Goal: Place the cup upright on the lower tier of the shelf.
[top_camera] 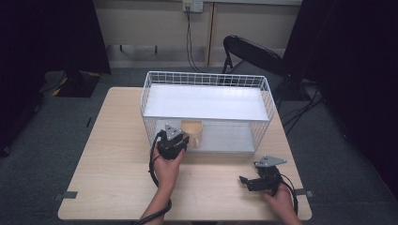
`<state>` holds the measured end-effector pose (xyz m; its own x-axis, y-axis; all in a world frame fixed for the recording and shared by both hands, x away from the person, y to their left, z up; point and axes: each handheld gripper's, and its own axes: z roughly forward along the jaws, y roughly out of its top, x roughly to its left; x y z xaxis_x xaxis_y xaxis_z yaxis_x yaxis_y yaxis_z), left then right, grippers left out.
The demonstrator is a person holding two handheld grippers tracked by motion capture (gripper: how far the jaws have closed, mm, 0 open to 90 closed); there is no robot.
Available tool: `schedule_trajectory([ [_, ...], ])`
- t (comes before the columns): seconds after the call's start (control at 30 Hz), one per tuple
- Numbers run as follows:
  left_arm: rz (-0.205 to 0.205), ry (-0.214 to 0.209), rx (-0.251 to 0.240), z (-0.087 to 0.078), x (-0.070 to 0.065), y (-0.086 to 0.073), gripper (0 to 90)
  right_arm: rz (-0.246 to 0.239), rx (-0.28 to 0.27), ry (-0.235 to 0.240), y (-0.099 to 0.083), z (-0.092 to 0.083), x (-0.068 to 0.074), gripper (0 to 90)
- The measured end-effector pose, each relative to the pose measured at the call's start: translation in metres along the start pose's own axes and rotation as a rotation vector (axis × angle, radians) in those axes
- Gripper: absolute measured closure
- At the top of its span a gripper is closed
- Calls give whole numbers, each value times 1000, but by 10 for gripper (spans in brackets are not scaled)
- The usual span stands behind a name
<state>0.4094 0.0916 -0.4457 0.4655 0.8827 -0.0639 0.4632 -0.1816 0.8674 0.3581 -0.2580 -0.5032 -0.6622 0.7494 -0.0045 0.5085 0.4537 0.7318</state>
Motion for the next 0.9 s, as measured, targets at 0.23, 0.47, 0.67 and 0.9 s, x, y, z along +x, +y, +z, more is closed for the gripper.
schedule_trajectory([
  [0.23, -7, -14, -8, -3, 2, -2, 626, 0, 0, 0, 0, 0, 0, 117],
  [0.47, 0, -58, 1, -10, 4, -3, 342, 0, 0, 0, 0, 0, 0, 118],
  [0.67, 10, -107, 16, -16, 4, -5, 233, 0, 0, 0, 0, 0, 0, 118],
  [0.9, 22, -143, 33, -24, 6, -6, 190, 0, 0, 0, 0, 0, 0, 118],
])
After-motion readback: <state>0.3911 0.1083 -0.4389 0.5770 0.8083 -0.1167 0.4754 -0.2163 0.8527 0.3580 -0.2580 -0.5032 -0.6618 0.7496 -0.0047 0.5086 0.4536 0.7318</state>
